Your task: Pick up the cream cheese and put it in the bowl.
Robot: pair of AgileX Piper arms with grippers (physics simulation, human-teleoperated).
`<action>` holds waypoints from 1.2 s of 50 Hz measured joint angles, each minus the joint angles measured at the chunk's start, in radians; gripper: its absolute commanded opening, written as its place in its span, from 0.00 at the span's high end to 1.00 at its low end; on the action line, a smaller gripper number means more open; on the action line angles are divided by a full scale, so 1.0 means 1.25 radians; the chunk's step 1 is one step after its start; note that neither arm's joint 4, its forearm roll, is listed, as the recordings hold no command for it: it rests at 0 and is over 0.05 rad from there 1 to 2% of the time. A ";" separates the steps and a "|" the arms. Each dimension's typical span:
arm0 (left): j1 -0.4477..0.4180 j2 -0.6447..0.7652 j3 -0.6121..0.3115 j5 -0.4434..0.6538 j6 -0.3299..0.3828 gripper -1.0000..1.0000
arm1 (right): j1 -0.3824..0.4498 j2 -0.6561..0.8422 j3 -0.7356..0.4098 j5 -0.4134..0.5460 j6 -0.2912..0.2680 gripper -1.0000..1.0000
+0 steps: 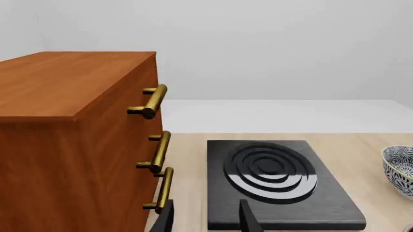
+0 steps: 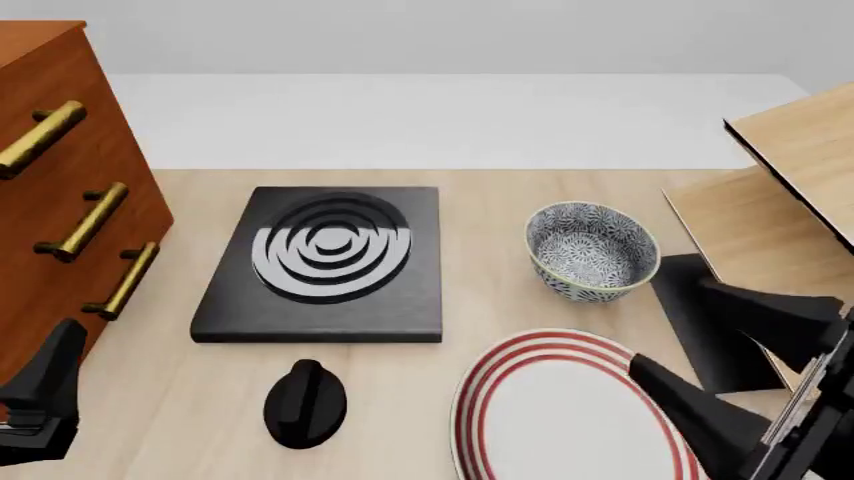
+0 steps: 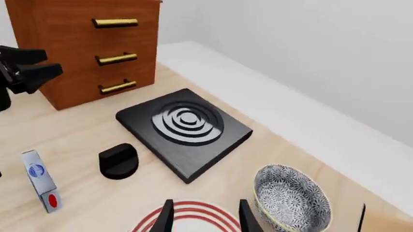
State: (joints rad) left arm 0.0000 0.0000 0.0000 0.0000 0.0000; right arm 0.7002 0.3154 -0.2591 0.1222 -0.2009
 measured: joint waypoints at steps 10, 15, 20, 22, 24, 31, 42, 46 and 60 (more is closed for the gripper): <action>0.000 0.000 0.000 0.000 0.000 0.00 | 0.113 0.121 -0.009 -0.066 -0.017 0.00; 0.000 0.000 0.000 0.000 0.000 0.00 | 0.163 0.183 -0.013 -0.102 -0.025 0.00; 0.000 0.000 0.000 0.000 0.000 0.00 | 0.204 0.247 -0.014 -0.143 -0.033 0.00; 0.000 0.000 0.000 0.000 0.000 0.00 | 0.218 0.271 -0.015 -0.158 -0.036 0.00; 0.000 0.000 0.000 0.000 0.000 0.00 | 0.232 0.296 -0.016 -0.173 -0.038 0.00; 0.000 0.000 0.000 0.000 0.000 0.00 | 0.282 0.388 -0.029 -0.228 -0.043 0.00; 0.000 0.000 0.000 0.000 0.000 0.00 | 0.364 0.533 -0.064 -0.303 -0.046 0.00; 0.000 0.000 0.000 0.000 0.000 0.00 | 0.390 0.582 -0.080 -0.326 -0.047 0.00; 0.000 0.000 0.000 0.000 0.000 0.00 | 0.468 0.741 -0.142 -0.396 -0.039 0.00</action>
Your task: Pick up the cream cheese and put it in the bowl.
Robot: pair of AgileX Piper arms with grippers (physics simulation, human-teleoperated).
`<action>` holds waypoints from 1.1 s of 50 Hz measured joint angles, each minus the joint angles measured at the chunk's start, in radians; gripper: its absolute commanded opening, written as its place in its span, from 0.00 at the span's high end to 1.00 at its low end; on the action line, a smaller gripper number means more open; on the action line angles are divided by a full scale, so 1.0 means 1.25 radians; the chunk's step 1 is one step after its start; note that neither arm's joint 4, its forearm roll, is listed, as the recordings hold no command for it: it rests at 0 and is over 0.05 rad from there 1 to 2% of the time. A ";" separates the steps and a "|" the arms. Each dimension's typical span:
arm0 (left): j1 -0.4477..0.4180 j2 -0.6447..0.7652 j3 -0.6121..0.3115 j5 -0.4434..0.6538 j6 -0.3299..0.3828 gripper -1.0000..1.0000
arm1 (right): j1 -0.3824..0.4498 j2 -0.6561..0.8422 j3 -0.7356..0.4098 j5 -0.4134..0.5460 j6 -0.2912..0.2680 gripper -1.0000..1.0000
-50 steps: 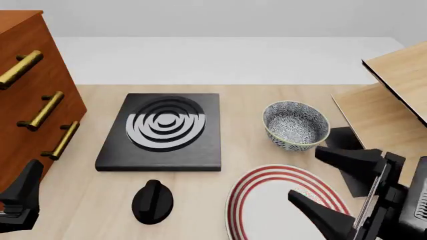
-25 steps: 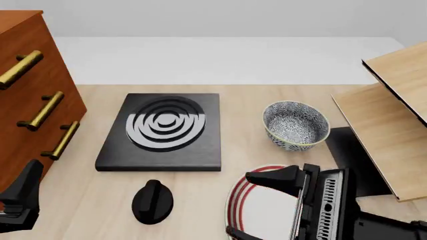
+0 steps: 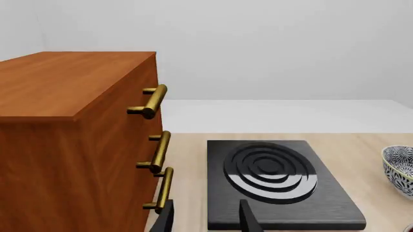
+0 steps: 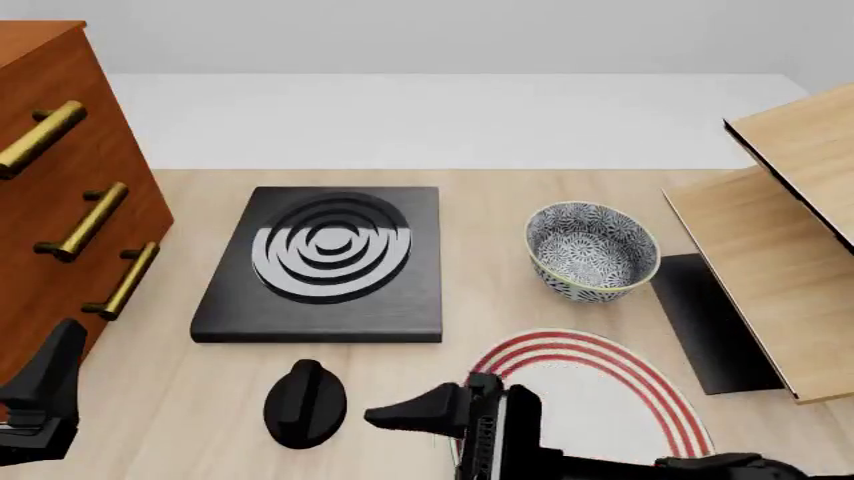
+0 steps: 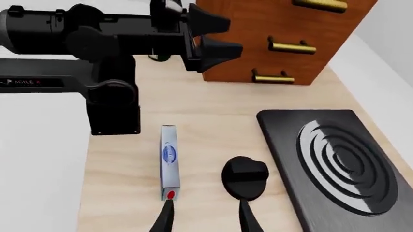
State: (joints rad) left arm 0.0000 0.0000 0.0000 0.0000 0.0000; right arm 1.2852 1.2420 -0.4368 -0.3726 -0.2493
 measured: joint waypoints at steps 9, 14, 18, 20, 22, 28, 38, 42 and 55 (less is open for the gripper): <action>0.000 0.000 0.000 0.000 0.000 0.00 | 0.043 0.088 -0.042 -0.032 0.012 0.00; 0.000 0.000 0.000 0.000 0.000 0.00 | 0.060 0.129 -0.059 -0.050 0.019 0.00; 0.000 0.000 0.000 0.000 0.000 0.00 | 0.070 0.159 -0.070 -0.063 0.026 0.00; 0.000 0.000 0.000 0.000 0.000 0.00 | 0.073 0.173 -0.074 -0.069 0.028 0.00; 0.000 0.000 0.000 0.000 0.000 0.00 | 0.075 0.186 -0.078 -0.076 0.031 0.00; 0.000 0.000 0.000 0.000 0.000 0.00 | 0.078 0.224 -0.090 -0.092 0.036 0.00; 0.000 0.000 0.000 0.000 0.000 0.00 | 0.081 0.283 -0.108 -0.117 0.047 0.00; 0.000 0.000 0.000 0.000 0.000 0.00 | 0.079 0.305 -0.112 -0.129 0.052 0.00; 0.000 0.000 0.000 0.000 0.000 0.00 | 0.075 0.369 -0.122 -0.164 0.069 0.00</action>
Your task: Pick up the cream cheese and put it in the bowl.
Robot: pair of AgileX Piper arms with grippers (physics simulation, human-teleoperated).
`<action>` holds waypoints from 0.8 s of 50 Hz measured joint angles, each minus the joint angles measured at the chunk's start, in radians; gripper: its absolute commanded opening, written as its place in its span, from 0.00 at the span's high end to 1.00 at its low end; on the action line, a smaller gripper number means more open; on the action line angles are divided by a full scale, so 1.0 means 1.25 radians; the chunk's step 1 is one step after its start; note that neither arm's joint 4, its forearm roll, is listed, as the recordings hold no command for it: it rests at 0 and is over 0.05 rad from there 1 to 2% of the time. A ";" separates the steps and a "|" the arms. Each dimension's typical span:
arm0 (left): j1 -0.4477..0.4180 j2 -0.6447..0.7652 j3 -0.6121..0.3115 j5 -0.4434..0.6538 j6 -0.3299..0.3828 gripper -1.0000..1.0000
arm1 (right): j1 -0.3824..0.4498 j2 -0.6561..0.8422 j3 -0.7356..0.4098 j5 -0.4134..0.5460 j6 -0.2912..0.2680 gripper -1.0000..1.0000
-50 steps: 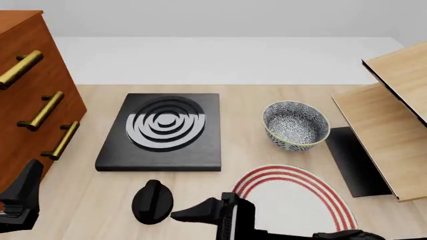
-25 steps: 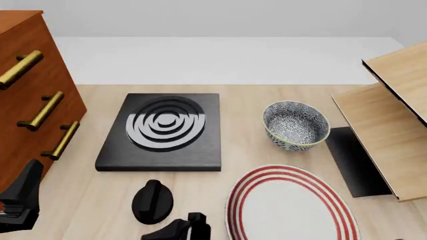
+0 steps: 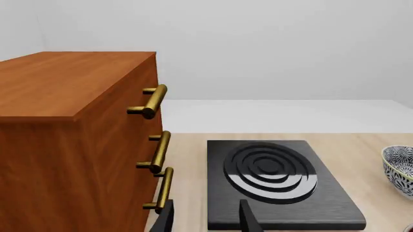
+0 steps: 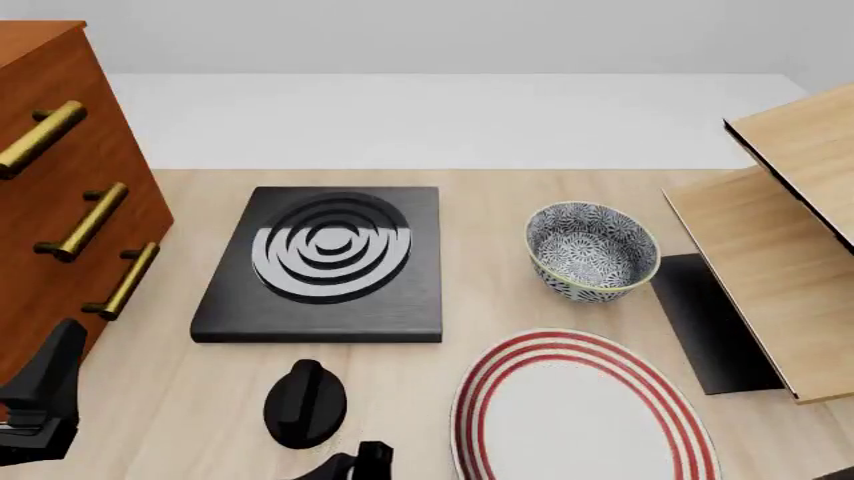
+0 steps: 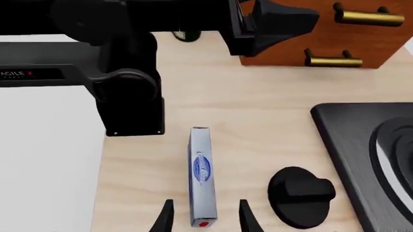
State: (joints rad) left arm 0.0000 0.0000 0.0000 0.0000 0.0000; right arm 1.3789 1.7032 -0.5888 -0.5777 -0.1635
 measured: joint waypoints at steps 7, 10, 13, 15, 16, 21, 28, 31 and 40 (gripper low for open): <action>0.000 0.000 0.000 0.000 0.000 0.00 | -0.001 0.031 -0.006 -0.015 0.006 0.00; 0.000 0.000 0.000 0.000 0.000 0.00 | 0.000 0.044 -0.010 -0.021 0.008 0.00; 0.000 0.000 0.000 0.000 0.000 0.00 | 0.000 0.058 -0.013 -0.027 0.011 0.00; 0.000 0.000 0.000 0.000 0.000 0.00 | 0.000 0.067 -0.015 -0.031 0.013 0.00; 0.000 0.000 0.000 0.000 0.000 0.00 | 0.000 0.071 -0.016 -0.033 0.014 0.00; 0.000 0.000 0.000 0.000 0.000 0.00 | -0.001 0.092 -0.021 -0.042 0.018 0.00; 0.000 0.000 0.000 0.000 0.000 0.00 | -0.003 0.119 -0.027 -0.054 0.026 0.00; 0.000 0.000 0.000 0.000 0.000 0.00 | -0.005 0.130 -0.029 -0.058 0.029 0.00; 0.000 0.000 0.000 0.000 0.000 0.00 | -0.007 0.153 -0.034 -0.068 0.037 0.00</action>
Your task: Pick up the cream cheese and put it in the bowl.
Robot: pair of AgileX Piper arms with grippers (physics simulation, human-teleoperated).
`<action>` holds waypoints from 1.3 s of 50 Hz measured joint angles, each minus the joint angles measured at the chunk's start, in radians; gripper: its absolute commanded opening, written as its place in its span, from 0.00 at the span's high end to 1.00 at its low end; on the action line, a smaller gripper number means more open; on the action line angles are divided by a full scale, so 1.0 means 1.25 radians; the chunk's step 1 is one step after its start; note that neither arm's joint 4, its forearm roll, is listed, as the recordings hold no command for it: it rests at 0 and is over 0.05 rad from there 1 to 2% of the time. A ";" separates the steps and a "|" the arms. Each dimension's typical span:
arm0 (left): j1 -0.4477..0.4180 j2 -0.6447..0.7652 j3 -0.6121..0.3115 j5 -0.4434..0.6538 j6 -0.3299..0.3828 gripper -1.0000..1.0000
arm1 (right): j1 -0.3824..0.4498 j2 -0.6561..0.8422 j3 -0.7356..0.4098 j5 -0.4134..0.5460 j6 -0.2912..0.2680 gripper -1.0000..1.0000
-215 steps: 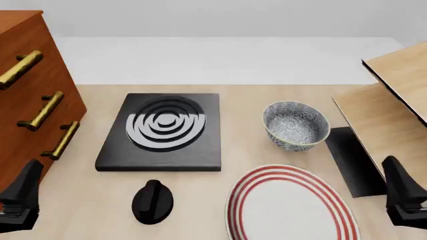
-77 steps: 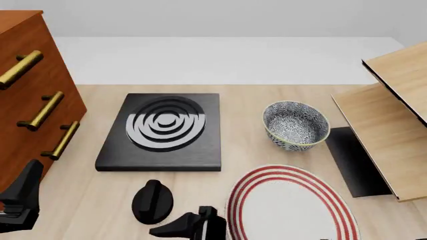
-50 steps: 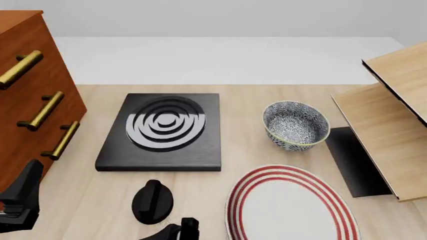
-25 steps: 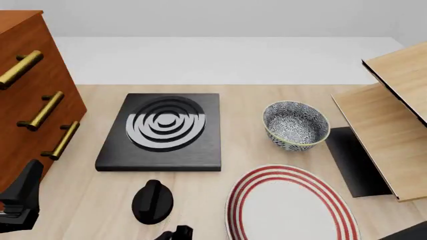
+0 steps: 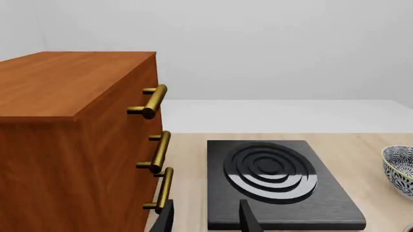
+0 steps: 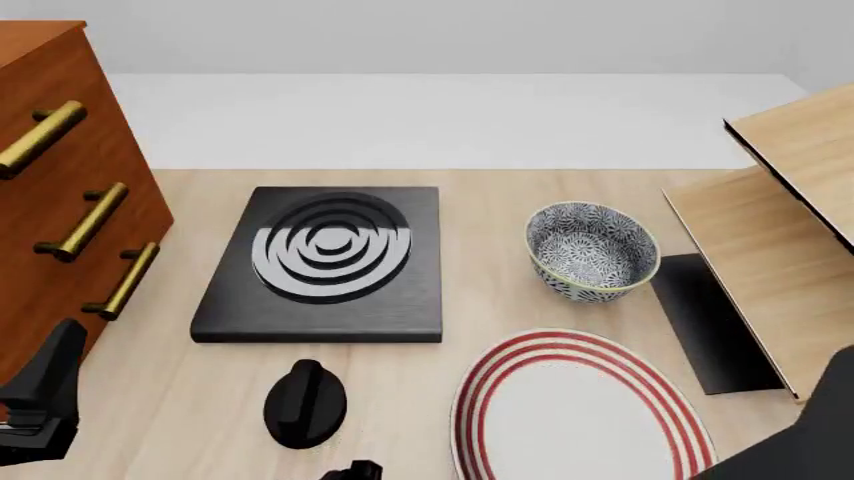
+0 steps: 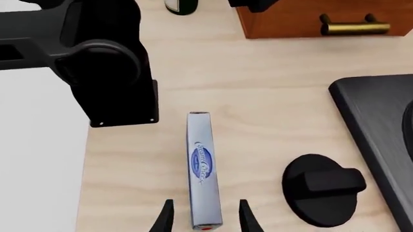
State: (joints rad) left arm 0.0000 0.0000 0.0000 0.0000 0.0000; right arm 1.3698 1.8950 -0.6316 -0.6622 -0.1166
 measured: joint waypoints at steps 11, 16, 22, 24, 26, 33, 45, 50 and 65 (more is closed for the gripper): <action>0.000 0.000 0.000 0.000 0.000 0.00 | 0.000 0.024 -0.008 -0.006 0.008 1.00; 0.000 0.000 0.000 0.000 0.000 0.00 | 0.002 0.026 -0.009 -0.007 0.008 1.00; 0.000 0.000 0.000 0.000 0.000 0.00 | 0.002 0.022 -0.006 -0.006 0.003 1.00; 0.000 0.000 0.000 0.000 0.000 0.00 | 0.002 0.018 -0.003 -0.004 0.000 1.00; 0.000 0.000 0.000 0.000 0.000 0.00 | 0.002 0.011 0.000 -0.002 -0.003 1.00; 0.000 0.000 0.000 0.000 0.000 0.00 | 0.003 -0.028 0.019 0.012 -0.017 1.00; 0.000 0.000 0.000 0.000 0.000 0.00 | -0.002 -0.149 0.070 0.058 -0.045 1.00; 0.000 0.000 0.000 0.000 0.000 0.00 | -0.005 -0.202 0.090 0.080 -0.054 1.00; 0.000 0.000 0.000 0.000 0.000 0.00 | -0.035 -0.353 0.153 0.147 -0.059 1.00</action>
State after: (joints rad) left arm 0.0000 0.0000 0.0000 0.0000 0.0000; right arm 1.3258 1.4537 -0.4407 -0.4783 -0.1901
